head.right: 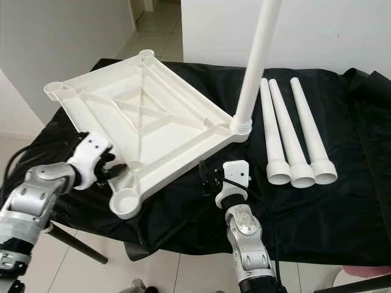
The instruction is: Building children table
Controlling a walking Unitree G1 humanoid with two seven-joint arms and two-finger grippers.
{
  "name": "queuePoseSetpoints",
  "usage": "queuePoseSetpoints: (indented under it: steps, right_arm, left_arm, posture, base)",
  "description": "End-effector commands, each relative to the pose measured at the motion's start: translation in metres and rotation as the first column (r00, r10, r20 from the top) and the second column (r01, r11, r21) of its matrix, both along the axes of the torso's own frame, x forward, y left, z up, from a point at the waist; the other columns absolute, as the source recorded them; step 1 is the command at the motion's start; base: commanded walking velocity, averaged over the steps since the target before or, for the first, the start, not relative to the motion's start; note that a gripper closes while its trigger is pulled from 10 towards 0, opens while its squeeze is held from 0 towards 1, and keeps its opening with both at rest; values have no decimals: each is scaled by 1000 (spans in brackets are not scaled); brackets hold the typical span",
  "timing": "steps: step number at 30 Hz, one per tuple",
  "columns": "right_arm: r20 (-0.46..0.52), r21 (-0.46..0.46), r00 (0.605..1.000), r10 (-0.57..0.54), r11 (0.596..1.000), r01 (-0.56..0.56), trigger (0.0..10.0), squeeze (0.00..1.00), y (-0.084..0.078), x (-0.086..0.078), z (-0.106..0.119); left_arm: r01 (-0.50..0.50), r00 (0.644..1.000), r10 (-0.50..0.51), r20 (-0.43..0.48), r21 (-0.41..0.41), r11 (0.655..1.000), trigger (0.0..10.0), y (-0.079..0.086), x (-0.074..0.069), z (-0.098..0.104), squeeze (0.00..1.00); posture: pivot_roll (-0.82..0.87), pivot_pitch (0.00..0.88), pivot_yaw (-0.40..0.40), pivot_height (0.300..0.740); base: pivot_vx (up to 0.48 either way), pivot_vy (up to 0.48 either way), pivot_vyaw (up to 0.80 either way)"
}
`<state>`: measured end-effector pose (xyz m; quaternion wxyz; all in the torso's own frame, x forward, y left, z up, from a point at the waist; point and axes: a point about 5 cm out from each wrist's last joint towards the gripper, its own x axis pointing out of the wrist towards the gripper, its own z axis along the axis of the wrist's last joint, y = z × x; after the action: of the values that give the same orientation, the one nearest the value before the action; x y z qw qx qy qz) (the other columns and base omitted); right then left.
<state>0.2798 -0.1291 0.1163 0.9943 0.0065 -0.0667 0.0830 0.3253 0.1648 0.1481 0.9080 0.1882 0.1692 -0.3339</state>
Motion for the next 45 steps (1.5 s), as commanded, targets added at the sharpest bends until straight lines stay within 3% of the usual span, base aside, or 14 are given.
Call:
queuePoseSetpoints:
  steps: [1,3,7,14,18,21,27,29,33,37,45]
  right_arm:
    - [-4,2,1000,-4,1000,4,10000,0,1,1,-2]
    - [-3,3,1000,-8,1000,8,10000,0,1,1,-2]
    - [-4,2,1000,-13,1000,13,10000,0,0,1,-3]
    - [-5,1,1000,-16,1000,16,10000,0,0,1,-3]
    - [-6,1,1000,-18,1000,18,10000,0,1,2,-4]
    - [-5,1,1000,-19,1000,19,10000,0,1,1,-4]
    - [-5,1,1000,-21,1000,21,10000,0,0,2,-4]
    - [-7,-1,1000,-18,1000,18,10000,0,0,2,-5]
    - [-7,-4,1000,-14,1000,14,10000,0,0,2,-5]
    - [-6,0,1000,-11,1000,11,10000,0,0,4,-4]
    - [-62,-24,998,-32,999,31,10000,0,5,13,-6]
  left_arm:
    - [51,998,-52,-39,-21,998,10000,-14,-4,-6,0]
    - [74,996,-76,-44,-39,996,10000,-27,-5,-6,0]
    - [87,995,-89,-38,-47,995,10000,-36,-4,-5,0]
    - [68,998,-69,-6,-40,997,10000,-30,5,4,0]
    - [36,999,-37,36,32,999,10000,-6,12,13,0]
    - [-25,992,16,121,73,997,10000,20,20,27,0]
    - [-58,987,46,155,73,996,10000,40,24,38,0]
    - [-17,984,6,181,62,998,10000,44,21,43,0]
    - [64,987,-71,147,55,996,10000,43,15,39,0]
    - [136,982,-151,113,132,982,10000,37,10,24,0]
    - [132,985,-145,92,136,982,10000,28,14,14,0]
  posture:
    - [-40,79,75,740]
    - [-40,78,76,740]
    - [-40,77,77,740]
    - [-39,78,81,740]
    - [-36,78,84,740]
    - [-36,79,85,740]
    - [-31,80,84,740]
    - [-27,80,83,740]
    - [-23,79,80,740]
    - [-20,78,73,740]
    - [-26,77,71,740]
  base:
    - [0,0,0]
    - [0,0,0]
    - [0,0,0]
    - [0,0,0]
    - [0,0,0]
    - [0,0,0]
    - [0,0,0]
    - [0,0,0]
    - [0,0,0]
    - [0,0,0]
    - [0,0,0]
